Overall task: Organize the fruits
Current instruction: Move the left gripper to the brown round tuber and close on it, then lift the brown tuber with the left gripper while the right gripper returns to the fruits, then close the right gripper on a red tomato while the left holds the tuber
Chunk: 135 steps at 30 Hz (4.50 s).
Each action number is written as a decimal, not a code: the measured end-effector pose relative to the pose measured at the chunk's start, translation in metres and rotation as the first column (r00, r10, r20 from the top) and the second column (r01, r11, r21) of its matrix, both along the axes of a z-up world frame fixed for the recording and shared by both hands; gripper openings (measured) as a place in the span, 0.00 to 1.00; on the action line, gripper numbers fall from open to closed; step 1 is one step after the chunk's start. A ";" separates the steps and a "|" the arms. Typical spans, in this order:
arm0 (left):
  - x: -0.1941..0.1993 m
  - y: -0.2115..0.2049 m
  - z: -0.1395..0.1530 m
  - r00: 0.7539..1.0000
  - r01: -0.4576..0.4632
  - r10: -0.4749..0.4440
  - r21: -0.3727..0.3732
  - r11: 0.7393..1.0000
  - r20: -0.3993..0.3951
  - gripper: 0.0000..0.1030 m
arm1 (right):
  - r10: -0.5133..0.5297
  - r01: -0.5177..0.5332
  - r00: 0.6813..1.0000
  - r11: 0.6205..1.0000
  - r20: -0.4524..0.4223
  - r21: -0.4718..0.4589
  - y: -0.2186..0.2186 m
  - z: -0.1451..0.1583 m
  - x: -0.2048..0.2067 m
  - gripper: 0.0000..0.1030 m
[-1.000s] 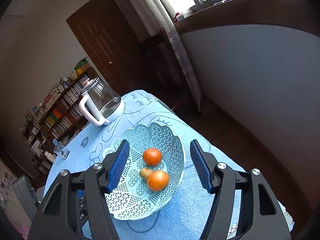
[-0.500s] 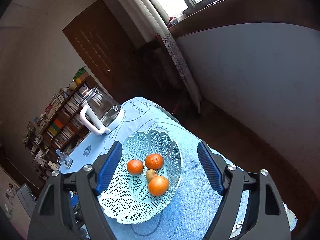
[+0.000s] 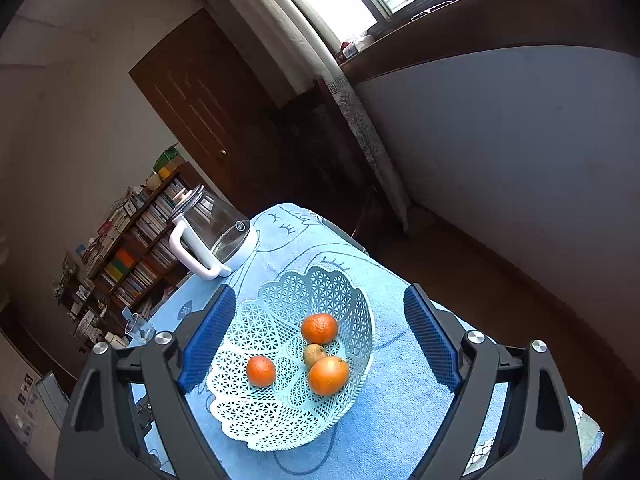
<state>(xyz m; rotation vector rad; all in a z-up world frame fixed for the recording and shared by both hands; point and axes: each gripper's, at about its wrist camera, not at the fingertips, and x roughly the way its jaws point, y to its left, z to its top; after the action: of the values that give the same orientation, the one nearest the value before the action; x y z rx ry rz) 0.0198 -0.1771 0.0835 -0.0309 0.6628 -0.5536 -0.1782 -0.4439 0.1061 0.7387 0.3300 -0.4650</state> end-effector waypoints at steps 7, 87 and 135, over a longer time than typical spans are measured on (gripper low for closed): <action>0.014 0.033 0.004 0.997 -0.083 0.082 -0.025 0.996 -0.008 0.92 | 0.013 -0.013 1.000 1.000 0.001 -0.005 0.005 0.001 0.003 0.85; 0.141 0.128 -0.046 0.970 -0.218 0.226 0.095 0.971 -0.089 0.44 | 0.297 -0.327 0.940 0.923 -0.166 -0.201 0.119 -0.027 0.082 0.85; 0.140 0.187 -0.037 0.908 -0.411 0.410 0.017 0.912 -0.082 0.44 | 0.624 -0.741 0.615 0.667 -0.482 -0.082 0.297 -0.091 0.267 0.28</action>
<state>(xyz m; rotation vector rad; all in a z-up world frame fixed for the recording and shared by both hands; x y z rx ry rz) 0.1602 0.0103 0.0467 -0.1923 0.7141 -0.1449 0.0884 -0.1470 0.0153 0.1754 0.9052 0.0967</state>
